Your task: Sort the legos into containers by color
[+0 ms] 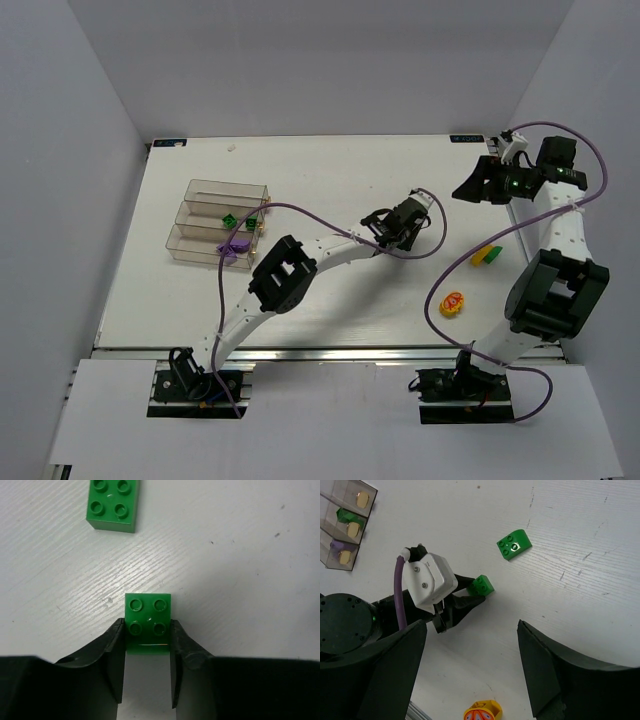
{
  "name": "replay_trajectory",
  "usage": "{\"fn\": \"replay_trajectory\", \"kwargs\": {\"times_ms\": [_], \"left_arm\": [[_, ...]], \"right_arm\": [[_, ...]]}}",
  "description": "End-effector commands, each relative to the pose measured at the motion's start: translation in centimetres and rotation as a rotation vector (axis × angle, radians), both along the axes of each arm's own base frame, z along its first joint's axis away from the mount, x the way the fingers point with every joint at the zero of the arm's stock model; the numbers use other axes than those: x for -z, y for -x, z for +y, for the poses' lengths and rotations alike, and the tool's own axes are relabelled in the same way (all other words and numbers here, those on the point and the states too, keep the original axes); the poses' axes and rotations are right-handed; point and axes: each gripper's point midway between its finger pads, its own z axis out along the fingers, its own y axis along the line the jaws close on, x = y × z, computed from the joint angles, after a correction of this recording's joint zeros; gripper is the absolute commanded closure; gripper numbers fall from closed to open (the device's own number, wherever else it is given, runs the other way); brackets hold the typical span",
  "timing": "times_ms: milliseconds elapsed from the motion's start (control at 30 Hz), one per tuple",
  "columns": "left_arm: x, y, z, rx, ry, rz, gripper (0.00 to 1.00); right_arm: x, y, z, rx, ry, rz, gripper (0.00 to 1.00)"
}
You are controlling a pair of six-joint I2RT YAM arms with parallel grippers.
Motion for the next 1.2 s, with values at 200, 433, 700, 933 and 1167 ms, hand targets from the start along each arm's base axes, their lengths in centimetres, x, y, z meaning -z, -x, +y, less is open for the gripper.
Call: {"fn": "replay_trajectory", "kwargs": {"times_ms": [200,433,700,933,1167], "left_arm": [[-7.1,-0.1,4.1,-0.161,0.114,-0.040,0.89],[-13.8,-0.9,16.9,-0.422,0.212,-0.003,0.91],[-16.7,1.0,33.2,-0.750,0.204,0.014,0.96],[-13.0,3.6,43.5,-1.007,0.115,0.068,0.97],[-9.9,1.3,47.4,-1.090,0.076,0.113,0.93]], "right_arm": [[2.9,0.9,-0.9,-0.009,0.123,-0.060,0.27],[9.2,-0.4,1.3,-0.053,0.188,0.120,0.26],[10.1,-3.4,5.7,-0.026,0.181,0.178,0.32],[10.1,-4.3,9.3,-0.057,0.189,0.176,0.32],[11.6,-5.0,10.0,-0.020,0.232,0.219,0.12]]}}
